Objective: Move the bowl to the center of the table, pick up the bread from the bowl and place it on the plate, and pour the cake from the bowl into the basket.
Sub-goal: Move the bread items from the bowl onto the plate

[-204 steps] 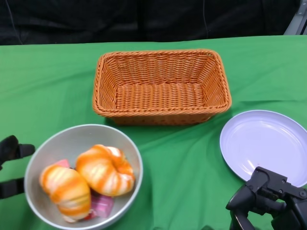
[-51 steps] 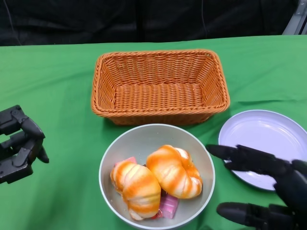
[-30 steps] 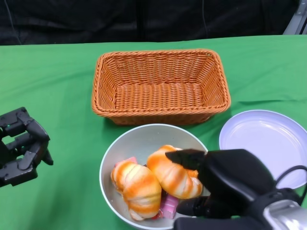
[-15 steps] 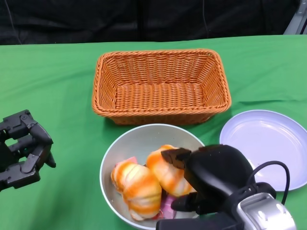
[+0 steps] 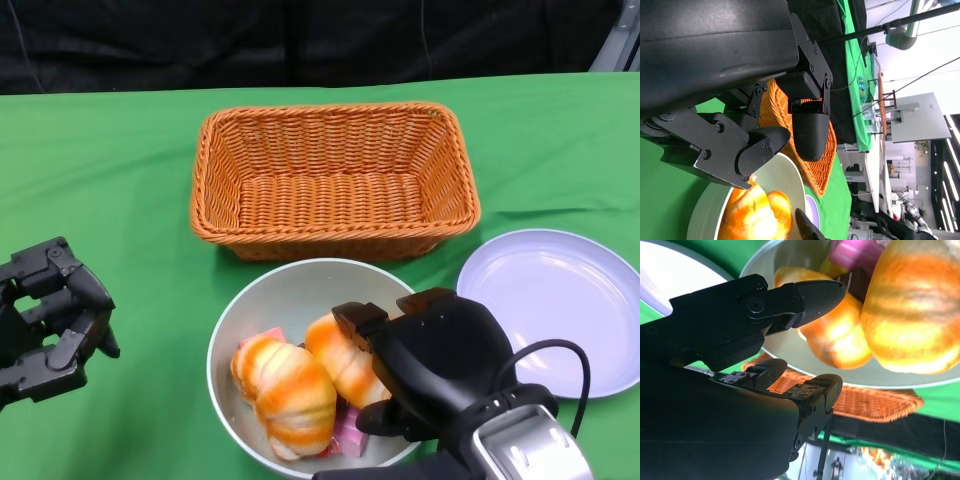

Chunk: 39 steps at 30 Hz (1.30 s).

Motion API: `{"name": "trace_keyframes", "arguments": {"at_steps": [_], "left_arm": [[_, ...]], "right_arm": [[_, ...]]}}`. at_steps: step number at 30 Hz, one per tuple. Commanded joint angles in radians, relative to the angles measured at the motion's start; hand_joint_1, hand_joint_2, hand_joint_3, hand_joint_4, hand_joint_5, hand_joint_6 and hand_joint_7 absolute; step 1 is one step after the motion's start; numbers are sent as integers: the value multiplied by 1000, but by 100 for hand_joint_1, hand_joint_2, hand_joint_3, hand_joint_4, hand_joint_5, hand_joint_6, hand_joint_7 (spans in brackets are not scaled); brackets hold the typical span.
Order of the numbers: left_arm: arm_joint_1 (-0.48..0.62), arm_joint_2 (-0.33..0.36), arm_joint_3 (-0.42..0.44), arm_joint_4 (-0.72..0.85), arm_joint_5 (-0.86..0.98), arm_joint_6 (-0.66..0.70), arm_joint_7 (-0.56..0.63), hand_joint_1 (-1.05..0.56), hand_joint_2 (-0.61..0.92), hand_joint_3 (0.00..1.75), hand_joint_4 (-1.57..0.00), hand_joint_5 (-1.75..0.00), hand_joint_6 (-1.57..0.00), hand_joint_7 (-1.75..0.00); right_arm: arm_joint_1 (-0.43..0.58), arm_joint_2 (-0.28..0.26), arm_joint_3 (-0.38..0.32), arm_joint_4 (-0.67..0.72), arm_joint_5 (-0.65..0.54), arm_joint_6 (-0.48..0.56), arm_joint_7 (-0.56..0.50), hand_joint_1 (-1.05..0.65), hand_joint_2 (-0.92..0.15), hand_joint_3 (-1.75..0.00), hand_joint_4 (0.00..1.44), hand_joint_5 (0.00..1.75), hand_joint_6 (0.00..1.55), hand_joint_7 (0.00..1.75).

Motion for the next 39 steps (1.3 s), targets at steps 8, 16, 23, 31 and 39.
{"name": "trace_keyframes", "arguments": {"at_steps": [8, 16, 23, 31, 39], "left_arm": [[2, 25, 6, 5, -14, -11, -43, -8, 58, 101, -70, -168, -72, -140], [-3, 24, 6, 20, -11, -28, -56, -9, 58, 99, -72, -168, -72, -142], [5, 22, 4, 4, 3, -26, -39, -10, 58, 98, -72, -167, -73, -140], [-3, 24, 4, 27, 0, -39, -60, -9, 58, 101, -72, -168, -72, -142], [-9, 24, 0, 48, 10, -62, -56, -10, 57, 100, -74, -166, -74, -141]], "right_arm": [[-56, 15, 15, 95, -45, 16, 78, -98, -92, -31, 49, 3, 36, 0], [-63, 25, 43, 155, -60, 30, 30, -94, -92, -21, 51, 4, 39, 1], [-63, 50, 39, 172, -32, 50, 33, -65, -91, -7, 84, 39, 65, 6], [-69, 35, -11, 179, 127, 8, -113, -31, -90, 0, 68, 144, 106, 5], [-87, 21, -67, 189, 244, -26, -230, -25, -90, 0, 68, 159, 116, 7]]}}
